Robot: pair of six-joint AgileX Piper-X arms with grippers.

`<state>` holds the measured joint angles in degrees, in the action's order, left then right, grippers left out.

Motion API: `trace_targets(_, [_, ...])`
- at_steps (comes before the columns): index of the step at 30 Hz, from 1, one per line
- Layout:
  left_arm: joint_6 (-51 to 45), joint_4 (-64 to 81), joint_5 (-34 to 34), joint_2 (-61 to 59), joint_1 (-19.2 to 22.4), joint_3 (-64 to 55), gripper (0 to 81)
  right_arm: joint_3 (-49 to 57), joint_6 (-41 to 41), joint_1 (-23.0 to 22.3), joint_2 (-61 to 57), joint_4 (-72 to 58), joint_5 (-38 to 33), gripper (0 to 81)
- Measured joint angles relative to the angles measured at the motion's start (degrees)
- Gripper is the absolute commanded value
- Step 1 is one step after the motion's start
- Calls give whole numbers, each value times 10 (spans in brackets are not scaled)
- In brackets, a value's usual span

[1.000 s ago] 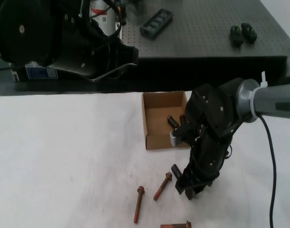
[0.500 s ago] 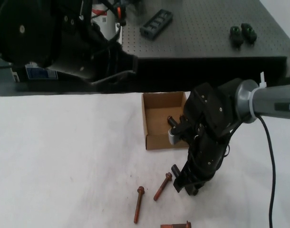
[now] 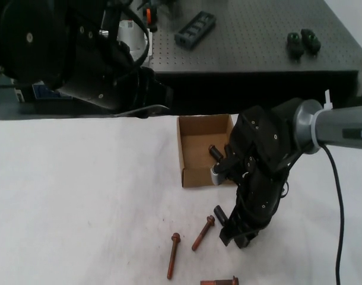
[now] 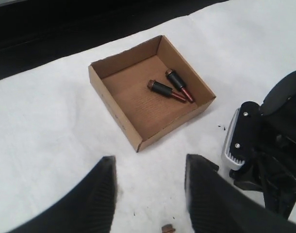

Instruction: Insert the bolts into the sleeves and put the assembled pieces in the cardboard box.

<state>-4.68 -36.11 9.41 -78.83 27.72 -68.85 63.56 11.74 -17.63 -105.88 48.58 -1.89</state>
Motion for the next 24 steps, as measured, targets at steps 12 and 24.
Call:
trace_targets(12, [43, -13, 102, -77, 9, 0, 335, -72, -42, 73, 180, -23, -24, 24])
trace_targets(24, [137, -128, 59, -356, 123, -171, 335, -209, -117, 160, 471, -18, -35, 24])
